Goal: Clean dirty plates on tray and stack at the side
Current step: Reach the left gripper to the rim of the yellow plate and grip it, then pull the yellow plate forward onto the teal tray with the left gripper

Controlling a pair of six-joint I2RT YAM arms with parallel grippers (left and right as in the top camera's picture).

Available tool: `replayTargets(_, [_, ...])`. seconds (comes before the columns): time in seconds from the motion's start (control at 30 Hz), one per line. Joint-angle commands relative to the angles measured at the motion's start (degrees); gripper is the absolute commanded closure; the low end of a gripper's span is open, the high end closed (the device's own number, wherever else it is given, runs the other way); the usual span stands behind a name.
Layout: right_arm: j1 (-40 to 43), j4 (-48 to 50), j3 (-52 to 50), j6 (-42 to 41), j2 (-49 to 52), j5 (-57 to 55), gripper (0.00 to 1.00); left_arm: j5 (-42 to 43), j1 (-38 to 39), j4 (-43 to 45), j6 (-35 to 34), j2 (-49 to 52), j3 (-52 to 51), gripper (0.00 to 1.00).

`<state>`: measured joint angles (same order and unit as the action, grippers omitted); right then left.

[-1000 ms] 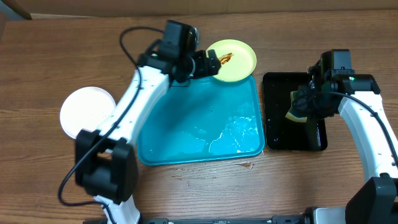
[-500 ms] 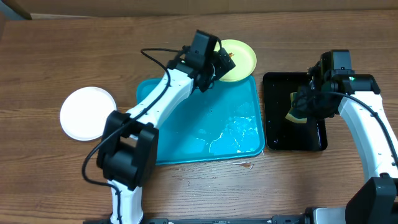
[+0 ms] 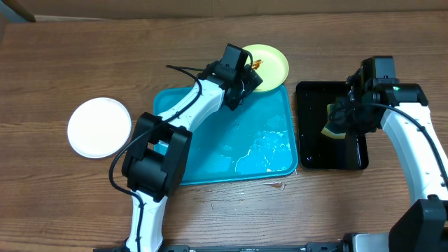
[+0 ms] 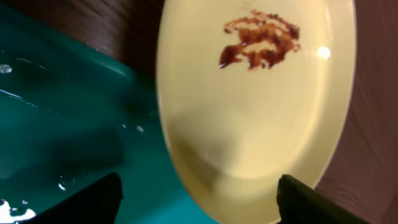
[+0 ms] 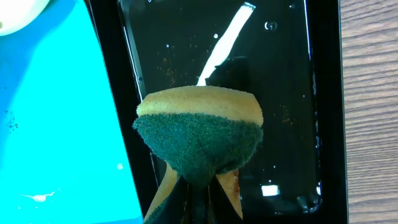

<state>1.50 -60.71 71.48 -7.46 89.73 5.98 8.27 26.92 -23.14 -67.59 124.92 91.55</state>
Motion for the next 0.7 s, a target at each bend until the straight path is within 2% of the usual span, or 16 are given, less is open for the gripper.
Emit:
replayTargets(0.0, [0.13, 0.33, 0.9, 0.24, -0.26, 0.15, 0.96, -0.81, 0.15, 0.0, -0.59, 2.05, 0.44, 0.28])
replayTargets(0.07, [0.13, 0.33, 0.92, 0.24, -0.26, 0.17, 0.96, -0.81, 0.15, -0.2, -0.57, 2.05, 0.44, 0.41])
replayTargets(0.13, [0.13, 0.35, 0.92, 0.24, -0.26, 0.15, 0.96, -0.79, 0.11, -0.39, -0.55, 2.05, 0.44, 0.5])
replayTargets(0.27, [0.13, 0.39, 0.92, 0.24, -0.26, 0.15, 0.96, -0.83, -0.02, -3.21, -0.07, 2.05, 0.44, 0.58])
replayTargets(0.43, [0.13, 0.39, 0.92, 0.24, -0.26, 0.15, 0.96, -0.79, -0.79, -9.42, 1.44, 2.05, 0.44, 0.73])
replayTargets(0.53, [0.13, 0.37, 0.92, 0.24, -0.26, 0.15, 0.96, -0.85, -1.51, -13.57, 2.21, 2.05, 0.44, 0.86])
replayTargets(0.67, [0.13, 0.37, 0.9, 0.24, -0.26, 0.15, 0.96, -1.09, -2.73, -17.81, 5.62, 2.03, 0.44, 0.96])
